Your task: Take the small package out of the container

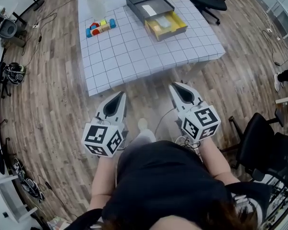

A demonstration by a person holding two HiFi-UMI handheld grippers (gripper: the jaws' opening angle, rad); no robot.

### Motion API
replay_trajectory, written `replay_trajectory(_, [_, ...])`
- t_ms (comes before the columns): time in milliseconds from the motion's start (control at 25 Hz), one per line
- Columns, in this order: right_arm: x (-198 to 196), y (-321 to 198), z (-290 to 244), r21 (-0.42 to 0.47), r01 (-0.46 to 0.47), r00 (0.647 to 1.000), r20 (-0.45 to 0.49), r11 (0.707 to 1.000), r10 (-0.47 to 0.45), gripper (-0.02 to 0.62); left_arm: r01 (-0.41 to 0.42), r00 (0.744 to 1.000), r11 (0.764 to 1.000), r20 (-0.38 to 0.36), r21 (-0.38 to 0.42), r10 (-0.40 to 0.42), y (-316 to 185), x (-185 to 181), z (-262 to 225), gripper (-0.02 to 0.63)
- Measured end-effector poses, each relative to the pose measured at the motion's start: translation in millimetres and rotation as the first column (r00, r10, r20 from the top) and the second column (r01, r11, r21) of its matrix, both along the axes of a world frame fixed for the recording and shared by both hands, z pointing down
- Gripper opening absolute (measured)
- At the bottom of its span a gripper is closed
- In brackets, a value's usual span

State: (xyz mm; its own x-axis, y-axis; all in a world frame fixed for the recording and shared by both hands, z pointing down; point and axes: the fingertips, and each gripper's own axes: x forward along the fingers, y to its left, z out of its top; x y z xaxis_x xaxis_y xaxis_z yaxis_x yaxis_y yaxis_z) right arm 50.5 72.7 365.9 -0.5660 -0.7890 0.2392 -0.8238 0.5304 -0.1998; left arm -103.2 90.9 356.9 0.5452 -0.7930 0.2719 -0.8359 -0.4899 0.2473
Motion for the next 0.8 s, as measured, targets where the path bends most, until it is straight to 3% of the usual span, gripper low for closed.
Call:
replay_trajectory(600, [-33.8, -99.9, 7.6, -0.052, -0.017, 1.000, -0.005, 0.999, 0.017, 0.149, -0.056, 0.998, 0.998, 0.035, -0.016, 0.057, -106.1, -43.8, 13.3, 0.026])
replay_trajectory(800, [-35.0, -127.1, 5.6, -0.062, -0.035, 0.999, -0.019, 0.997, 0.034, 0.153, -0.085, 0.996, 0.996, 0.026, -0.027, 0.085, -130.2, -48.5, 17.9, 0.026])
